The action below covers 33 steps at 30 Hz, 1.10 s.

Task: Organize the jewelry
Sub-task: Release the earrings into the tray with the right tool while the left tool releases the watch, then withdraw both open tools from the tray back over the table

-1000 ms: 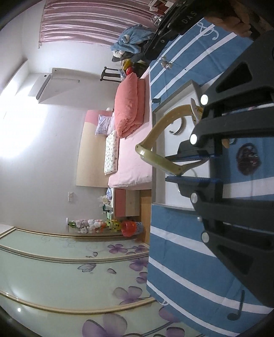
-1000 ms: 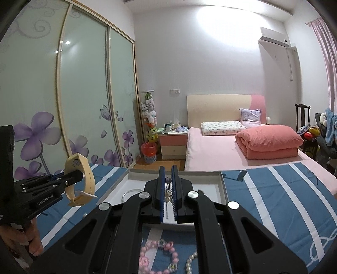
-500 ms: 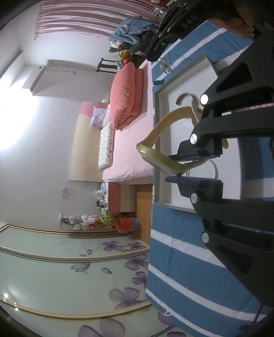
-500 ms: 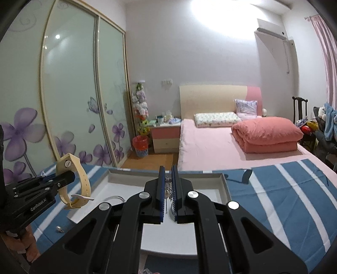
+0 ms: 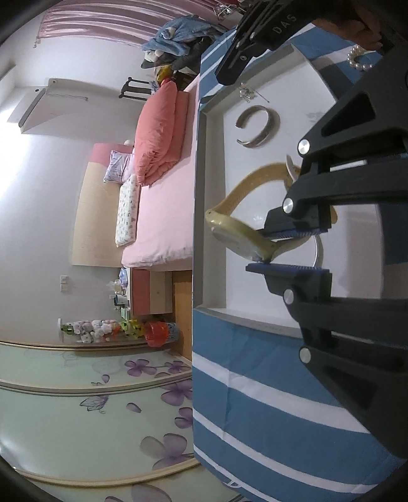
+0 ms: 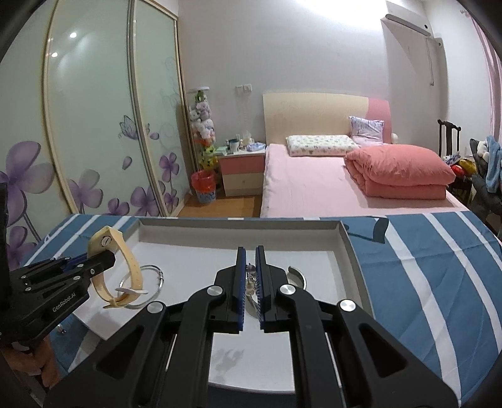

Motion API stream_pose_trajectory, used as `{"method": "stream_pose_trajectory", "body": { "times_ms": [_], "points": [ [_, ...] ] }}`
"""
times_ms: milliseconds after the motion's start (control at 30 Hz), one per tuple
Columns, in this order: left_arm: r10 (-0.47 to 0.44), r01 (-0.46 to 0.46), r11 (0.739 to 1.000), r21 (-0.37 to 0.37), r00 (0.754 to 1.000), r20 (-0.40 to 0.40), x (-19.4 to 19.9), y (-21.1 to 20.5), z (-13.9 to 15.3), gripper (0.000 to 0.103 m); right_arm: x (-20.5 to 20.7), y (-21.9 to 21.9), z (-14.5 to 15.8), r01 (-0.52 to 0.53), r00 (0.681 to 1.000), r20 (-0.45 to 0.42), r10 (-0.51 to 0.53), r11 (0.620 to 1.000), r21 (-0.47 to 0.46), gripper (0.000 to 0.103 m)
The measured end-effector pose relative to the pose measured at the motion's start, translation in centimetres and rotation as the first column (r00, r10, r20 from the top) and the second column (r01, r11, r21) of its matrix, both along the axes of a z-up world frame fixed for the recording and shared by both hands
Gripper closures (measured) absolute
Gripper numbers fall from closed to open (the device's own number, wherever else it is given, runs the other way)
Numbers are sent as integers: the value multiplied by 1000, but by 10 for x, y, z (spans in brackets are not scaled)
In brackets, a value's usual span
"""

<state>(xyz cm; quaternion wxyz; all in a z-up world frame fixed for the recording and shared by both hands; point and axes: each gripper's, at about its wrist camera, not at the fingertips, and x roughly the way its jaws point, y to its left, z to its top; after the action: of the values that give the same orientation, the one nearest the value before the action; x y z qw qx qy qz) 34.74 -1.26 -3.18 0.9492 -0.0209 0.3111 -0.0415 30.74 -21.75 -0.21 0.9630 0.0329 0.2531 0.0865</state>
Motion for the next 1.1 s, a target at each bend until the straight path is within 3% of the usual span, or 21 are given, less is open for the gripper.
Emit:
{"method": "stream_pose_trajectory", "body": {
  "times_ms": [267, 367, 467, 600, 867, 1100],
  "points": [
    [27, -27, 1000, -6, 999, -22, 8, 7, -8, 79, 4, 0, -2, 5, 1000, -29, -4, 1000, 21, 95],
    [27, -27, 1000, -12, 999, -18, 7, 7, -7, 72, 6, -2, -1, 6, 999, -33, -5, 1000, 29, 94],
    [27, -27, 1000, -2, 1000, -5, 8, 5, -6, 67, 6, -3, 0, 8, 999, -35, -7, 999, 36, 81],
    [43, -43, 999, -11, 999, -12, 10, 8, -6, 67, 5, -2, 0, 5, 1000, -30, -4, 999, 35, 80],
    [65, -64, 998, -28, 997, 40, -5, 18, 16, 67, -3, -5, 8, 12, 1000, -7, -12, 999, 43, 80],
    [74, -72, 997, -27, 993, 88, -38, 30, 40, 64, -34, -5, 22, 0, 1000, 20, -1, 1000, 29, 80]
  ]
}}
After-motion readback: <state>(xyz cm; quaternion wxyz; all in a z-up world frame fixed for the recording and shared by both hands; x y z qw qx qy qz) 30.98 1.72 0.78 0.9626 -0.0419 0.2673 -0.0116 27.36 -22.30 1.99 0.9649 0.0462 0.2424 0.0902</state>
